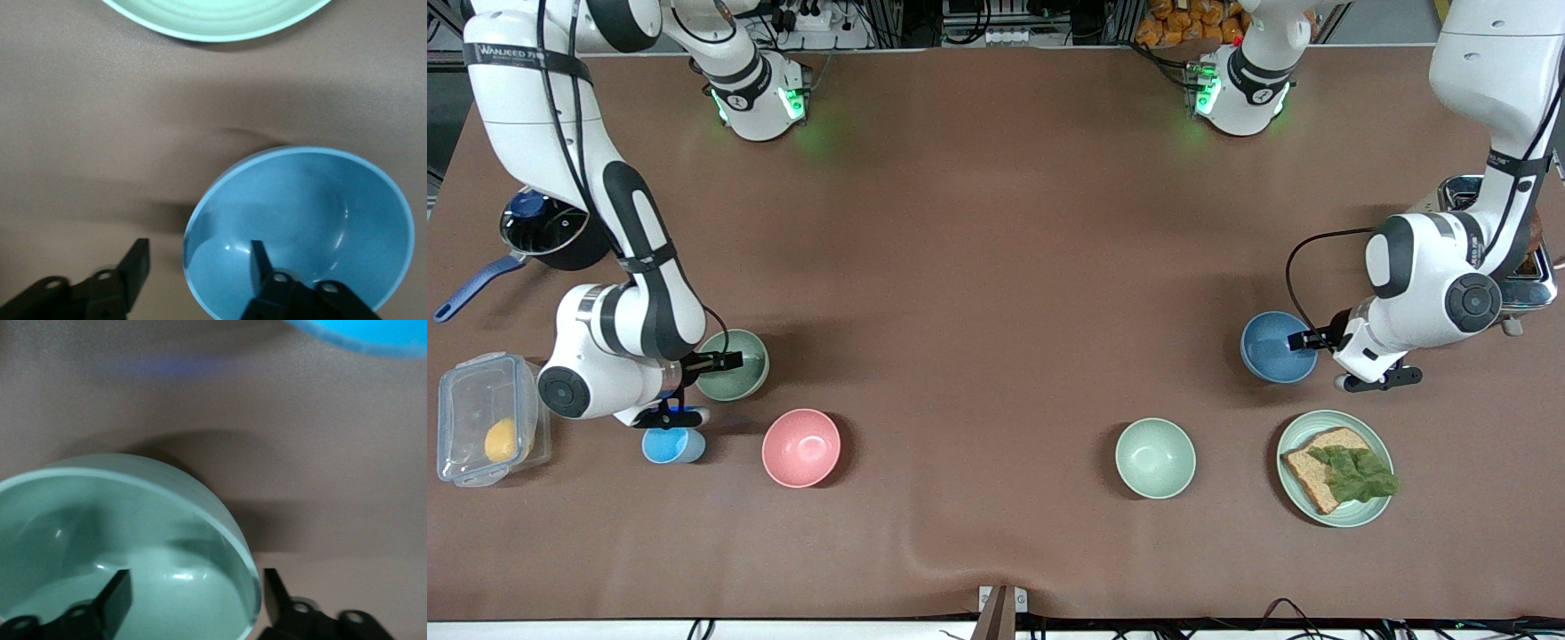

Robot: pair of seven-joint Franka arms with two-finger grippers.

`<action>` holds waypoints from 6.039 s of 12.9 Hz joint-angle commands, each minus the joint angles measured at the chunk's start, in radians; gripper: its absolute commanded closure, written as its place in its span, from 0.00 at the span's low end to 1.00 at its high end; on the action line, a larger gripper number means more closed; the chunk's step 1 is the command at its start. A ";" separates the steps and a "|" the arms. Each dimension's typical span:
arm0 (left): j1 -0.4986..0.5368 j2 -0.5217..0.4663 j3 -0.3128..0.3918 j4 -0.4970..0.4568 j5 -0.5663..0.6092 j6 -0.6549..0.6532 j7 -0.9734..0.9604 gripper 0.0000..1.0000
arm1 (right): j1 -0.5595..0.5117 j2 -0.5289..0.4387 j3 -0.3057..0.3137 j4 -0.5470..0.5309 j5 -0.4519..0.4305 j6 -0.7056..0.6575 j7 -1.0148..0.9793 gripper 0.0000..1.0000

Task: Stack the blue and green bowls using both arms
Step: 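Grasp the green bowl with the right gripper while the left gripper grasps the blue bowl, then carry the green bowl to the table center with the right gripper, then move the blue bowl over the green bowl with the left gripper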

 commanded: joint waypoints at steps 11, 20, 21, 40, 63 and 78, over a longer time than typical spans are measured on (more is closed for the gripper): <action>-0.016 -0.069 -0.045 0.070 0.018 -0.068 -0.003 1.00 | 0.008 -0.149 0.074 0.030 0.012 -0.002 -0.142 1.00; -0.014 -0.111 -0.163 0.373 -0.096 -0.461 -0.034 1.00 | 0.209 -0.164 0.240 0.079 0.122 0.076 0.068 1.00; -0.014 -0.109 -0.173 0.371 -0.096 -0.461 -0.052 1.00 | 0.240 -0.142 0.241 0.079 0.146 0.116 0.102 1.00; -0.031 -0.088 -0.205 0.397 -0.146 -0.444 -0.084 1.00 | 0.447 0.059 0.230 0.182 0.160 0.425 0.341 0.00; -0.255 0.030 -0.214 0.393 -0.146 -0.297 -0.414 1.00 | 0.430 0.223 0.230 0.282 0.287 0.443 1.194 0.00; -0.467 0.182 -0.211 0.394 -0.134 -0.025 -0.764 1.00 | 0.427 0.234 0.230 0.277 0.330 0.490 1.196 0.00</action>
